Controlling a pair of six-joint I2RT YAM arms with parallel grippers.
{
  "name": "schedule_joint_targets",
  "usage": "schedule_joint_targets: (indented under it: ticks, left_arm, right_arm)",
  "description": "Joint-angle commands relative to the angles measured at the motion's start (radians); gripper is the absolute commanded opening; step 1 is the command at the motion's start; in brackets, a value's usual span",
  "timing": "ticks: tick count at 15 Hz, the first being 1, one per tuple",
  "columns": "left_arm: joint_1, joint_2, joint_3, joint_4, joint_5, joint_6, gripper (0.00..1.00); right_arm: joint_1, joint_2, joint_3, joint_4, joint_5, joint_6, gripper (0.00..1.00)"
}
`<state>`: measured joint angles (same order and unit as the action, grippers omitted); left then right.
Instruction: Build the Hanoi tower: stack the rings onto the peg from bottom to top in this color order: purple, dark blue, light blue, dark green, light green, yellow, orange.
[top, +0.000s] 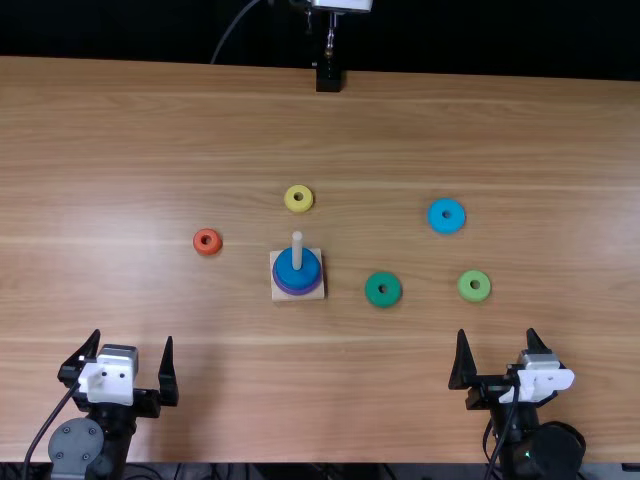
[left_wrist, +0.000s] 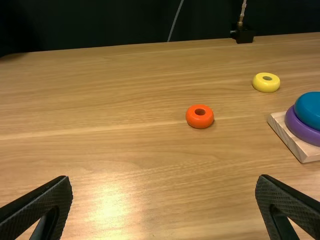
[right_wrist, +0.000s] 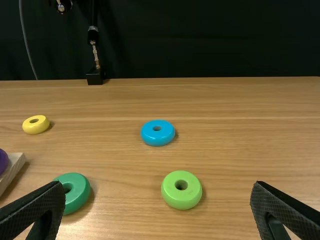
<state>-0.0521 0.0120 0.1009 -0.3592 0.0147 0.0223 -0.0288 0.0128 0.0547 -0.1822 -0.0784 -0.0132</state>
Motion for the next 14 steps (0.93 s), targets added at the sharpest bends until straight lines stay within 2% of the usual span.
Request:
schedule_joint_targets:
  ticks: [1,6,8,10,12,14]
  left_arm:
    - [0.008,-0.012,-0.101,-0.086,0.017,0.009,1.0]
    - [0.008,-0.012,-0.101,-0.086,0.017,0.009,1.0]
    - [0.008,-0.012,-0.101,-0.086,0.017,0.009,1.0]
    - [0.008,-0.012,-0.101,-0.086,0.017,0.009,1.0]
    - [0.008,-0.012,-0.101,-0.086,0.017,0.009,1.0]
    - [0.008,-0.012,-0.101,-0.088,0.017,0.009,1.0]
  right_arm:
    - [-0.006,-0.013,-0.042,-0.082,-0.014,0.008,1.0]
    - [0.0,-0.013,-0.044,-0.084,-0.014,0.008,1.0]
    - [-0.006,-0.013,-0.019,-0.032,-0.012,0.008,1.0]
    - [-0.011,-0.001,0.125,0.045,-0.014,0.006,1.0]
    - [-0.008,0.167,0.32,0.039,-0.014,0.006,1.0]
    - [-0.003,0.429,0.511,0.026,-0.015,0.008,1.0]
